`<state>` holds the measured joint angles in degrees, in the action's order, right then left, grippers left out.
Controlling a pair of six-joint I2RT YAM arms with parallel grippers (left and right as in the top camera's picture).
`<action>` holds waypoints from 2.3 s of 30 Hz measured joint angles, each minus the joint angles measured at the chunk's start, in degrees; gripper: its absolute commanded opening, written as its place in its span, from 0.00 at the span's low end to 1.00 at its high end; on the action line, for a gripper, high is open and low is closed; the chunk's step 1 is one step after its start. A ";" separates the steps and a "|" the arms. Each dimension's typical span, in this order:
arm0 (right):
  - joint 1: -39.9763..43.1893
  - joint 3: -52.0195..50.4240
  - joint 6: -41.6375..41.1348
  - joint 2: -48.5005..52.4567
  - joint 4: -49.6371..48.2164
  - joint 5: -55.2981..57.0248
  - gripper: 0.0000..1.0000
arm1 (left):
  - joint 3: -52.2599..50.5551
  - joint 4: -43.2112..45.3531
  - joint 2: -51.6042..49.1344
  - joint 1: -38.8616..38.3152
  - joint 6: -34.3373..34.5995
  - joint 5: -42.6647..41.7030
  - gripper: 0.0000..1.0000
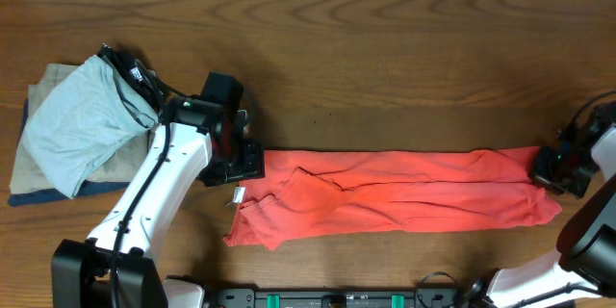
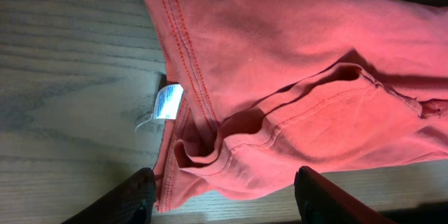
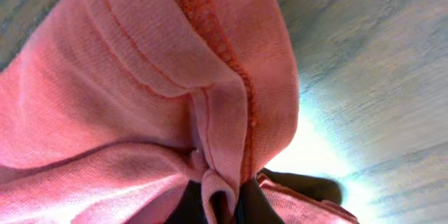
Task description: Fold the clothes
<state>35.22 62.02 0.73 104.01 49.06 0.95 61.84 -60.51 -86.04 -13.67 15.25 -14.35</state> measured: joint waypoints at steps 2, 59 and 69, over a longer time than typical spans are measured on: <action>0.00 4.11 -0.94 0.50 4.55 -0.46 0.01 | 0.00 0.24 0.00 0.00 0.00 0.02 0.65; -51.98 7.17 -18.34 -7.17 16.98 -0.81 0.56 | -0.02 0.92 0.00 0.00 0.00 0.20 0.66; -51.98 -4.81 -18.16 -7.23 7.63 -1.53 0.20 | -0.02 0.87 0.00 0.00 -0.02 0.17 0.66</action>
<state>-16.75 57.21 -17.43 96.77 56.69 -0.58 61.82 -59.64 -86.04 -13.67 15.22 -14.17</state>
